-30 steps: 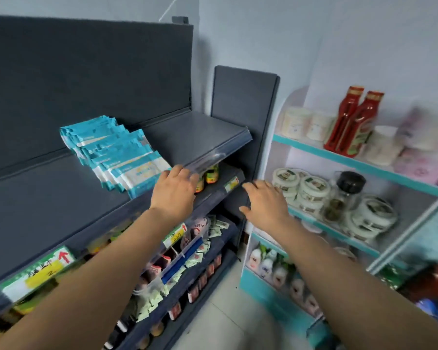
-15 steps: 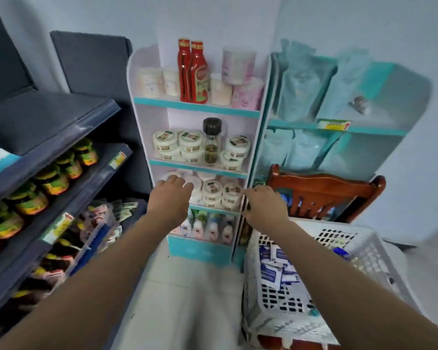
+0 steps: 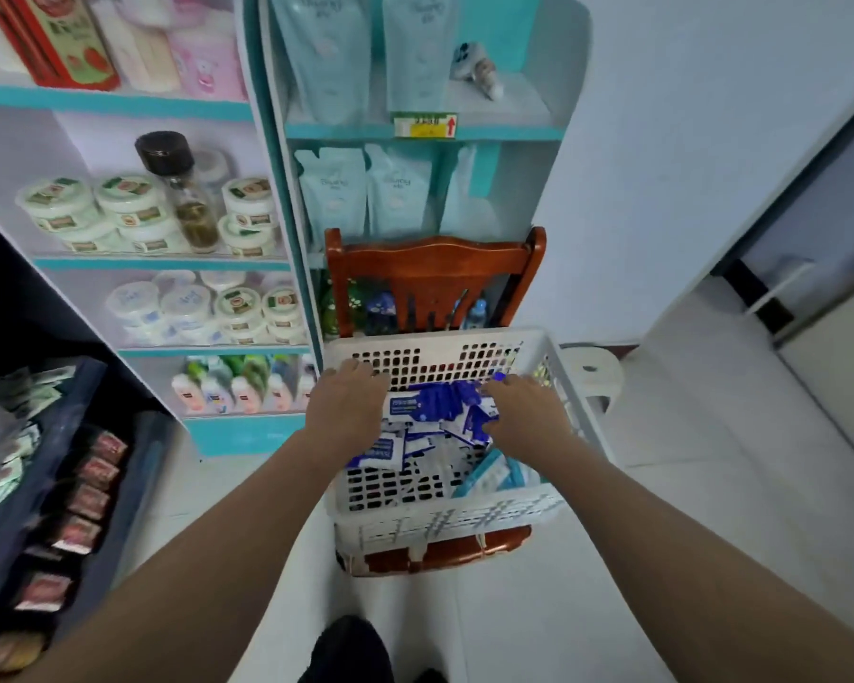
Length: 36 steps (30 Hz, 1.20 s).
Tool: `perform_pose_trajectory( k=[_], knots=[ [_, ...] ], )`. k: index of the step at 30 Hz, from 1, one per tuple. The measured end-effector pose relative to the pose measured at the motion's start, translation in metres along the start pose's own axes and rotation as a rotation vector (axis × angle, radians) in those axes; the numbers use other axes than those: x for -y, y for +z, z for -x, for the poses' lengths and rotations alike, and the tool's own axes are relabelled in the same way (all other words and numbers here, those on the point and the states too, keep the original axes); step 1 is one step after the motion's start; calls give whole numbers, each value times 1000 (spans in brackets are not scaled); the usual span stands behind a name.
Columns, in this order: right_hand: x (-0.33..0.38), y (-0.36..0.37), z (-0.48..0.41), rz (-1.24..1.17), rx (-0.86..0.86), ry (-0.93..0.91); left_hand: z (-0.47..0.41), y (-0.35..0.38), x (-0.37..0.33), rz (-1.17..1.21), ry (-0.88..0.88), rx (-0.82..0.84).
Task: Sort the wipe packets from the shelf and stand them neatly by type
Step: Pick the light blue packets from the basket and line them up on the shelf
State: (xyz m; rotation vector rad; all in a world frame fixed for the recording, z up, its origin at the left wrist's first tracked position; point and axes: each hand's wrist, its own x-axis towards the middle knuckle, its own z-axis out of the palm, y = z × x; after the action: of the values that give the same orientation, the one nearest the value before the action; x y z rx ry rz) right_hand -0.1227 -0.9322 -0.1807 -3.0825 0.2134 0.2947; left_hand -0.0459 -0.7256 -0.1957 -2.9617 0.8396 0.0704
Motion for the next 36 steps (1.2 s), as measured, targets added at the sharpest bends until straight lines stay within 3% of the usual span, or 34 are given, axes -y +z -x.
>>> perform_pose_trajectory(
  k=[9, 19, 28, 36],
  knots=[
    [-81, 53, -22, 21, 172, 164, -73, 56, -83, 19, 182, 212],
    [-140, 131, -63, -27, 420, 270, -133, 133, -133, 114, 253, 467],
    [-181, 210, -111, -235, 629, 328, -153, 222, -174, 195, 159, 665],
    [-189, 289, -143, -451, 722, 513, -157, 307, -203, 404, -96, 865]
  ],
)
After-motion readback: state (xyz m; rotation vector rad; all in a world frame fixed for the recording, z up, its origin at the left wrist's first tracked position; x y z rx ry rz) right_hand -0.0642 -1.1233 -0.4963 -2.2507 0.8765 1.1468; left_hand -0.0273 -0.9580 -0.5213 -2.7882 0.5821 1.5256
